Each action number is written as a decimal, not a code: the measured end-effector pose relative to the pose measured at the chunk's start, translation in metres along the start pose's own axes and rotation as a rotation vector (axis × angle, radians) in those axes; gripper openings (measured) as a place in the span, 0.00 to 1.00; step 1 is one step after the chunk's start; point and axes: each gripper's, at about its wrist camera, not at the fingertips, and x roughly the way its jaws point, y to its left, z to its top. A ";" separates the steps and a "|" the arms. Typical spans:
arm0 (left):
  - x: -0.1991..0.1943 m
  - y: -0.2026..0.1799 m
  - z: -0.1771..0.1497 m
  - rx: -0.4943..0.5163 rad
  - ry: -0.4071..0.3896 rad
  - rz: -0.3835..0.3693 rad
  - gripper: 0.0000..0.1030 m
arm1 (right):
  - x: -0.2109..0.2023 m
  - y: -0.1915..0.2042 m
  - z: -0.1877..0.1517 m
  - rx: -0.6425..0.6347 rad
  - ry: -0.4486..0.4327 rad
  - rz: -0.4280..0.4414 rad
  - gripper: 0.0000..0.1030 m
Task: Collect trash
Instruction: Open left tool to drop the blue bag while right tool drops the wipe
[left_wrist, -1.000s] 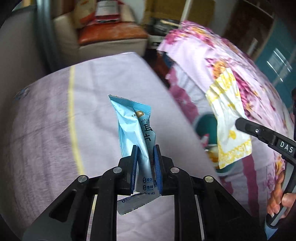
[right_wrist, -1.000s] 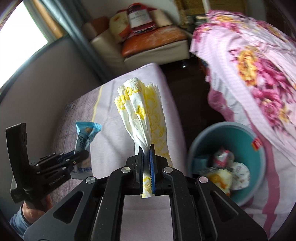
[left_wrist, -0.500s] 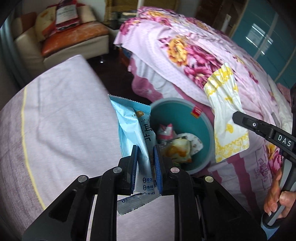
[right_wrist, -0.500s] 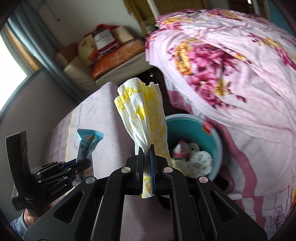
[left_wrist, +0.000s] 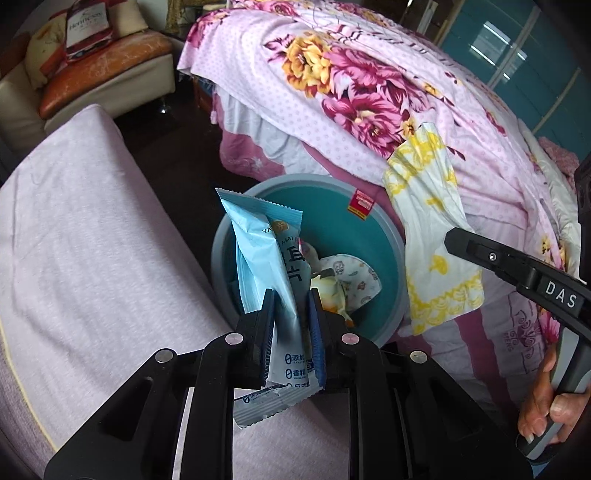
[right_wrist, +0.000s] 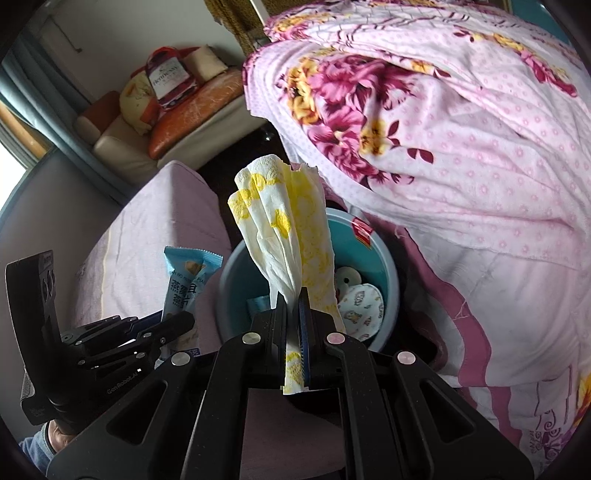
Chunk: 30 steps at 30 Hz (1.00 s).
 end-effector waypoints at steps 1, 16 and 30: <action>0.003 0.000 0.002 -0.001 0.003 -0.001 0.26 | 0.002 -0.001 0.000 0.002 0.004 -0.003 0.06; 0.004 0.021 0.003 -0.036 0.003 0.056 0.90 | 0.028 0.007 0.010 -0.011 0.051 -0.033 0.06; -0.016 0.043 -0.016 -0.090 -0.006 0.062 0.90 | 0.038 0.030 0.007 -0.035 0.069 -0.063 0.59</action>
